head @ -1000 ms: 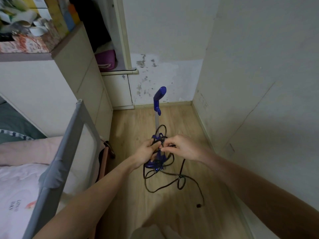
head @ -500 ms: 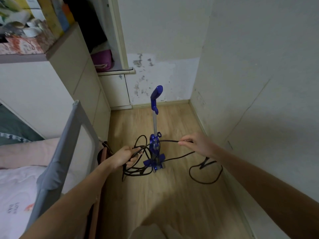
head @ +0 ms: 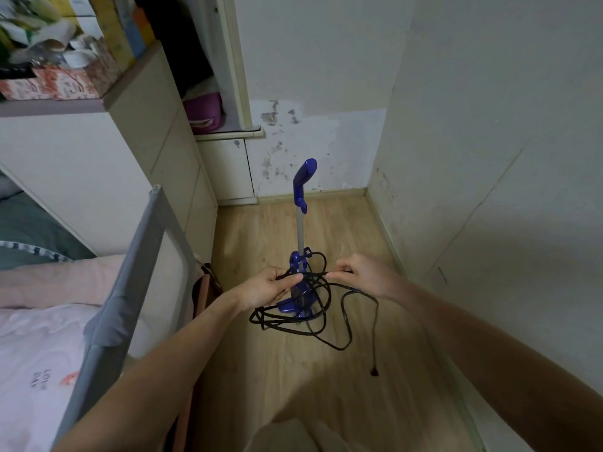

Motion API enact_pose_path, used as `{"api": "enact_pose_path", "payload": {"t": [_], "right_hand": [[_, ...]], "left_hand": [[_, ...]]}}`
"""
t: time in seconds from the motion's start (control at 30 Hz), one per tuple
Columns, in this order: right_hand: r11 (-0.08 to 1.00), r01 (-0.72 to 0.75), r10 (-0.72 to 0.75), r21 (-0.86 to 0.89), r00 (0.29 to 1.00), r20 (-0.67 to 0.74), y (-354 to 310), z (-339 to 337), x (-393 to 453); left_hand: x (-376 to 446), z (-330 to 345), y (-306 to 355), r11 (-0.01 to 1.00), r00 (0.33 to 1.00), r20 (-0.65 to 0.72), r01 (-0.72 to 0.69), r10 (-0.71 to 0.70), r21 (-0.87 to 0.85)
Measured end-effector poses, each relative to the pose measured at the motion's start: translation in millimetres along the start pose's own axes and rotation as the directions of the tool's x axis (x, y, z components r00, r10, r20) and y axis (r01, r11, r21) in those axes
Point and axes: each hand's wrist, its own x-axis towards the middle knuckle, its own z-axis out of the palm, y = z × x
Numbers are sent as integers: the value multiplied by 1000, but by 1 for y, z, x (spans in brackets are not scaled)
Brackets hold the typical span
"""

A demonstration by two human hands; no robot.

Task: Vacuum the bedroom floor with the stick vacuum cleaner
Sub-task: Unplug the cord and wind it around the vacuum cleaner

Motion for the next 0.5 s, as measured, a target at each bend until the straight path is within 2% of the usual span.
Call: {"api": "enact_pose_path", "payload": {"t": [0.13,0.23,0.3,0.4,0.43,0.5], "right_hand": [[998,-38,35,-52,998,-54,39,-1,-12],[985,-84,70,-148,993,-93,58,0,-18],[962,-135,114,-236,988,-101,60,2,-21],[861,-260,224,-438,966,-132,59,9,-22],[834,-307,269,-458,952,-149,55,12,-23],[828,-340,299,-446,940,-162,50,19,-19]], "left_hand": [[3,-15,-22,981,963,-259,120,-77,155],[16,-29,-32,929,862,-470,313,-190,198],[23,-34,-31,903,771,-573,414,-279,118],[27,-33,-27,872,668,-620,486,-412,-56],[28,-32,-27,864,654,-613,494,-443,-98],[29,-26,-25,869,679,-552,449,-484,-209]]}}
